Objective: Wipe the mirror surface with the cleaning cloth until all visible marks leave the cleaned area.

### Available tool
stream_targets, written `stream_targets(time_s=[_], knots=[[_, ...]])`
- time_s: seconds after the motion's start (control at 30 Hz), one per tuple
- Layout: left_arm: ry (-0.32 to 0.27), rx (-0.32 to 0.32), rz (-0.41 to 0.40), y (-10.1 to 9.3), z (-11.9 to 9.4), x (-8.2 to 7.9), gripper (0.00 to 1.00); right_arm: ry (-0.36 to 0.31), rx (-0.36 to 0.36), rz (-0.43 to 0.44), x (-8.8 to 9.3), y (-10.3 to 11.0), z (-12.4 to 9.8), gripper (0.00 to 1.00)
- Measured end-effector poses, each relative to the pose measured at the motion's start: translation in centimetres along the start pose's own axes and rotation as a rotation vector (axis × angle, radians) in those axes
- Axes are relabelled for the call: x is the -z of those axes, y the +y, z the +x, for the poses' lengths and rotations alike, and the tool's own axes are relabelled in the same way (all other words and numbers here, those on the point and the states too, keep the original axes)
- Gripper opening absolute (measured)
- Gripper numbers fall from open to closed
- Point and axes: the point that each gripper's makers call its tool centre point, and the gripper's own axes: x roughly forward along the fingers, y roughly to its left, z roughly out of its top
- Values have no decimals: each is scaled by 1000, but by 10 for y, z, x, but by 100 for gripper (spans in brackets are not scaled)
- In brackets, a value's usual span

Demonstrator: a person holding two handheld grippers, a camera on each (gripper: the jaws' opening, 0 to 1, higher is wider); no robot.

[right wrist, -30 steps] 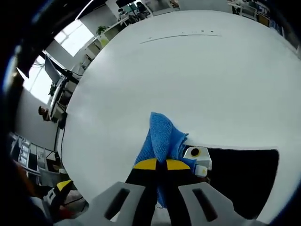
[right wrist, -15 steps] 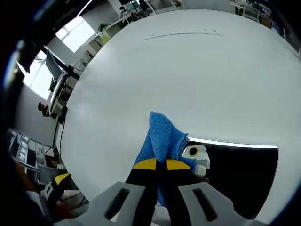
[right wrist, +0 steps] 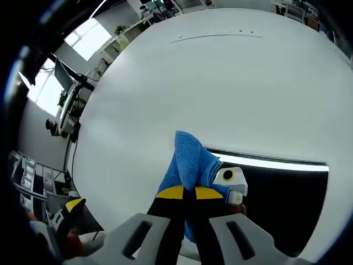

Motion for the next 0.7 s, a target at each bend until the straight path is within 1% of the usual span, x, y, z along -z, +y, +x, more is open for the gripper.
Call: stream_targets(time_s=[0.3,0.53,0.7], knots=[[-2,-2,1,0,0,0,99,11,-13,-7,11,4,-2,0],[2,3,2,-1,0,0,99,10,-25,11,20,7,-6,0],[-3,3,1,-2,0,-2,99,22,-24,-9,26,9,-6,0]])
